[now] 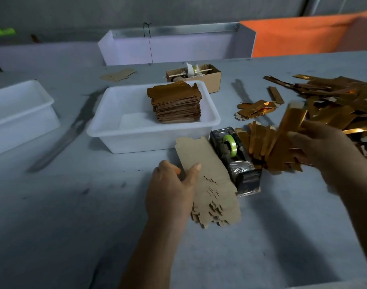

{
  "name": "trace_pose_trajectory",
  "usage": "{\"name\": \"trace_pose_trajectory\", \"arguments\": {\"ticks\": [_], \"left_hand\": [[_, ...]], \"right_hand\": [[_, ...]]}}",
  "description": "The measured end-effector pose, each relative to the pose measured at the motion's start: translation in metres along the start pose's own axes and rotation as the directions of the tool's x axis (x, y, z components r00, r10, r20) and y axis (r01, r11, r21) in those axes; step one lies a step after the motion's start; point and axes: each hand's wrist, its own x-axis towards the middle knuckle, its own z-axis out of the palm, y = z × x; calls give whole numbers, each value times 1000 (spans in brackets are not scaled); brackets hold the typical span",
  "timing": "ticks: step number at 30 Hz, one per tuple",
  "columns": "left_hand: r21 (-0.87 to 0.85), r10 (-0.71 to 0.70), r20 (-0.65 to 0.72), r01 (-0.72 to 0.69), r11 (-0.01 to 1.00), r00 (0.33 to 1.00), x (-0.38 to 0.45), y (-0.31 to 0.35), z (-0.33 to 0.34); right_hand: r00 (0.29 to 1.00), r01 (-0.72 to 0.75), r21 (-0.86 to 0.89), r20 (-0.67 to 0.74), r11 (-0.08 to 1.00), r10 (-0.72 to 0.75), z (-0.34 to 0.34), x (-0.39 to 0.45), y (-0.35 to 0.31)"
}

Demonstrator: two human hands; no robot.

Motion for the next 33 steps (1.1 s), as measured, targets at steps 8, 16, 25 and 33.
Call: {"name": "trace_pose_trajectory", "arguments": {"ticks": [8,16,25,33], "left_hand": [[-371,-254,346,380,847,903,20,-15,18],[-362,-240,279,333,871,930,24,-17,4],[-676,-112,232,243,695,966,18,-1,-26],[-799,227,236,56,598,945,-3,13,-34]], "right_hand": [[945,312,-271,-12,911,-327,40,-36,14],[881,441,-341,-12,830,-473,62,-59,14],[916,401,-87,-1,912,-402,59,-75,0],[898,-259,661,433,705,-76,57,-72,-19]]}}
